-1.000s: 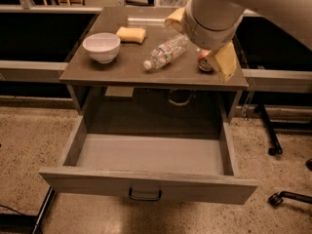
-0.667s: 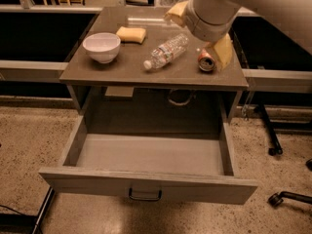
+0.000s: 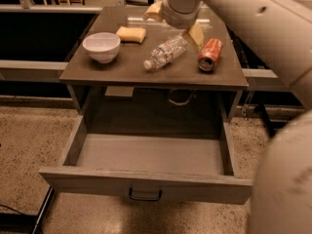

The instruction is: Place water bottle into top drawer

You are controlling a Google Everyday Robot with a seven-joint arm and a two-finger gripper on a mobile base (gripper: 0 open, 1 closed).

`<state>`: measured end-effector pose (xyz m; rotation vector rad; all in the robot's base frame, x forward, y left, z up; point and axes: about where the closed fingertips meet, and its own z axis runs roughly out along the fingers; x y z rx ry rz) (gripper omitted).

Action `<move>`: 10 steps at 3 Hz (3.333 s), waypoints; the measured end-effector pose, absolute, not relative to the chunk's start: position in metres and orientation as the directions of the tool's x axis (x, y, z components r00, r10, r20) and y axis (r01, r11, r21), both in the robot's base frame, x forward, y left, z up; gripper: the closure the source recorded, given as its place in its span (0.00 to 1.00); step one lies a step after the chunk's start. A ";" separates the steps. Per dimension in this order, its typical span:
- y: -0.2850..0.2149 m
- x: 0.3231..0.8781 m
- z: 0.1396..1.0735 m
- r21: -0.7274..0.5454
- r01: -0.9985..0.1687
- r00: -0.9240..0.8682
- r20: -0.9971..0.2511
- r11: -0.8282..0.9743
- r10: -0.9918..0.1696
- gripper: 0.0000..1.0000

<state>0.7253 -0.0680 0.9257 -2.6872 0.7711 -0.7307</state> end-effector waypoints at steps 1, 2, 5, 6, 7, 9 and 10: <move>-0.055 0.761 0.896 -0.296 -0.474 0.744 0.369 -0.829 -0.557 0.00; -0.053 0.779 0.876 -0.233 -0.510 0.744 0.364 -0.828 -0.561 0.00; -0.059 0.785 0.831 -0.142 -0.565 0.756 0.305 -0.813 -0.579 0.46; -0.059 0.781 0.825 -0.142 -0.572 0.759 0.281 -0.808 -0.587 0.70; -0.050 0.768 0.832 -0.189 -0.557 0.777 0.226 -0.809 -0.588 0.93; -0.024 0.657 0.878 -0.439 -0.468 0.834 0.068 -0.767 -0.548 1.00; -0.018 0.599 0.846 -0.455 -0.475 0.860 -0.059 -0.753 -0.507 1.00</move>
Offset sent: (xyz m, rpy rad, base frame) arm 0.0795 0.0150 -0.0627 -0.1578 0.1634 -0.1014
